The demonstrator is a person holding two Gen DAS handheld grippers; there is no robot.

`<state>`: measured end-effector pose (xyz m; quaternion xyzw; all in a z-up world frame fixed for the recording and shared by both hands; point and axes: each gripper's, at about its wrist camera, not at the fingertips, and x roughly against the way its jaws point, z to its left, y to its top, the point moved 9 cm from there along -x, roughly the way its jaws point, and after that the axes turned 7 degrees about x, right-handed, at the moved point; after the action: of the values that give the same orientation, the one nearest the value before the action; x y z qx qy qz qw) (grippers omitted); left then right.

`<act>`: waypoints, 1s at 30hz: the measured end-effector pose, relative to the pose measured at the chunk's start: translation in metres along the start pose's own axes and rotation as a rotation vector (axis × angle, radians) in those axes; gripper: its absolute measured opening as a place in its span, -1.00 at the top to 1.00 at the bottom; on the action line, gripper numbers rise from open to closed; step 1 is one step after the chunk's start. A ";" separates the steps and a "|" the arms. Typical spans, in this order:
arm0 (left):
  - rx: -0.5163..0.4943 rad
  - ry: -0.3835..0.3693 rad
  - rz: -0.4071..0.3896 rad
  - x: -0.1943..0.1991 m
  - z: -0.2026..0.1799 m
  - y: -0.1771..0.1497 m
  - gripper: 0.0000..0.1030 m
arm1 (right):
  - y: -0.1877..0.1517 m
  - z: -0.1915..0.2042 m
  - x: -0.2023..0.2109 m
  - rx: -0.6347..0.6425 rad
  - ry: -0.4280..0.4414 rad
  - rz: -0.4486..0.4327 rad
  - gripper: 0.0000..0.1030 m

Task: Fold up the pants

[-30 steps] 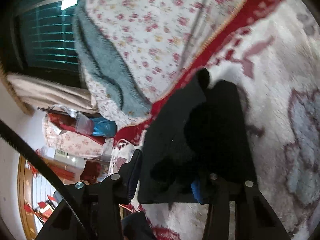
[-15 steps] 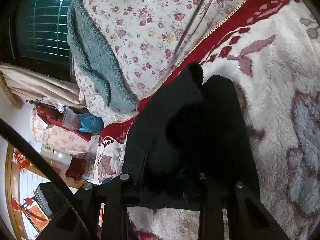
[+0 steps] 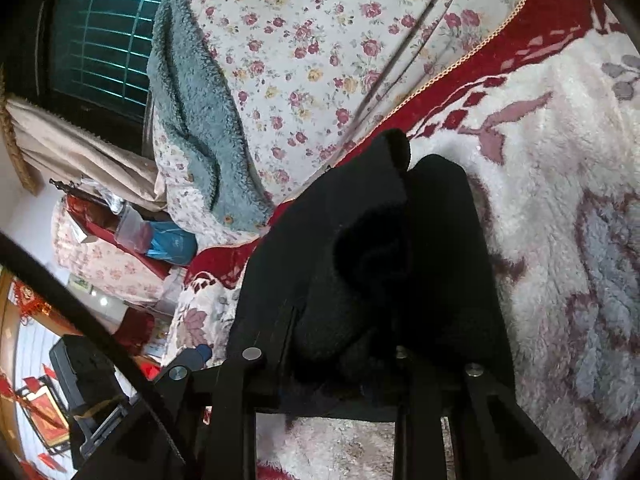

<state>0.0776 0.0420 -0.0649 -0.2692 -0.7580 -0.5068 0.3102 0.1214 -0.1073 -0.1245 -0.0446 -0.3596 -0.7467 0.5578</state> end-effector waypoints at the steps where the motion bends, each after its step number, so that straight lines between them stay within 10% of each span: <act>1: 0.005 0.008 -0.011 0.000 0.001 0.002 -0.56 | 0.001 0.001 0.000 0.012 -0.006 0.017 0.56; 16: 0.063 -0.054 -0.051 0.026 0.007 0.015 -0.56 | -0.001 0.019 0.000 0.221 -0.180 0.093 0.57; 19: 0.054 -0.020 -0.172 0.059 0.019 0.026 -0.56 | 0.002 0.025 -0.003 0.269 -0.238 0.147 0.58; 23: 0.196 -0.121 -0.150 0.054 0.043 0.017 -0.56 | 0.007 0.039 -0.007 0.396 -0.360 0.240 0.62; 30: 0.310 -0.109 -0.116 0.041 0.061 0.016 -0.56 | 0.132 0.131 0.087 0.702 -0.611 0.176 0.70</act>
<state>0.0496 0.1079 -0.0424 -0.2011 -0.8570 -0.3855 0.2765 0.1590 -0.1154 0.0766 -0.1013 -0.7328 -0.4825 0.4690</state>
